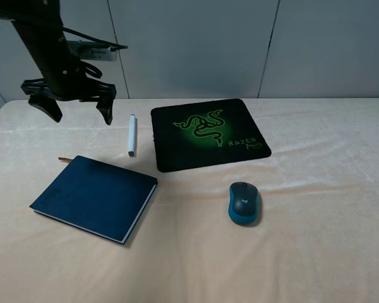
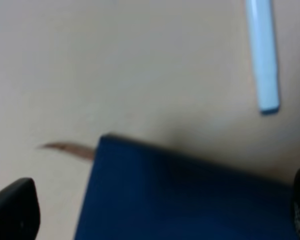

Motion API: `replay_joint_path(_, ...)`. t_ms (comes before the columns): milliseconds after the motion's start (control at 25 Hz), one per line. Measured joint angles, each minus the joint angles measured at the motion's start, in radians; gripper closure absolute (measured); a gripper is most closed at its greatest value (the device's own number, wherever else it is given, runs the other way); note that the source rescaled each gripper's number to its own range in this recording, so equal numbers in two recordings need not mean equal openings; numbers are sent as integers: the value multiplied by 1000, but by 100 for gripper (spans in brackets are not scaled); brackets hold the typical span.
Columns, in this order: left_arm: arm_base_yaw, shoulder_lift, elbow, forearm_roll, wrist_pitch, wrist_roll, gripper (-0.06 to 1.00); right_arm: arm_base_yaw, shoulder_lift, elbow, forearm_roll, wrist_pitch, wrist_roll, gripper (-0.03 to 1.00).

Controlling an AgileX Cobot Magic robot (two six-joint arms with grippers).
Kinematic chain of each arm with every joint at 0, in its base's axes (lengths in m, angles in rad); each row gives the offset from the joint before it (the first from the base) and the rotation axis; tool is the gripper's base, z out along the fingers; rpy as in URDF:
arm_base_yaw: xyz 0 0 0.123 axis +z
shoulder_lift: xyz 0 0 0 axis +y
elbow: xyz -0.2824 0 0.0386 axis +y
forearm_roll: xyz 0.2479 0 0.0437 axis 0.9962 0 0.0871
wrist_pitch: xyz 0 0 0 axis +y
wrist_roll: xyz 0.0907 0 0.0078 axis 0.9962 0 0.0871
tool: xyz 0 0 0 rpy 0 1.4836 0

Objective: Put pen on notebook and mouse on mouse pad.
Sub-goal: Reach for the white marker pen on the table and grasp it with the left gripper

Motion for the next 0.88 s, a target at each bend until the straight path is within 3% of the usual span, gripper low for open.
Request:
replay_joint_path(520,-82,341,-347,2,41,-93,-5,0,0,0,0,0,0,-3)
replay_joint_path(880,-82,456,-440,5,61,-124,-5,0,0,0,0,0,0,-3)
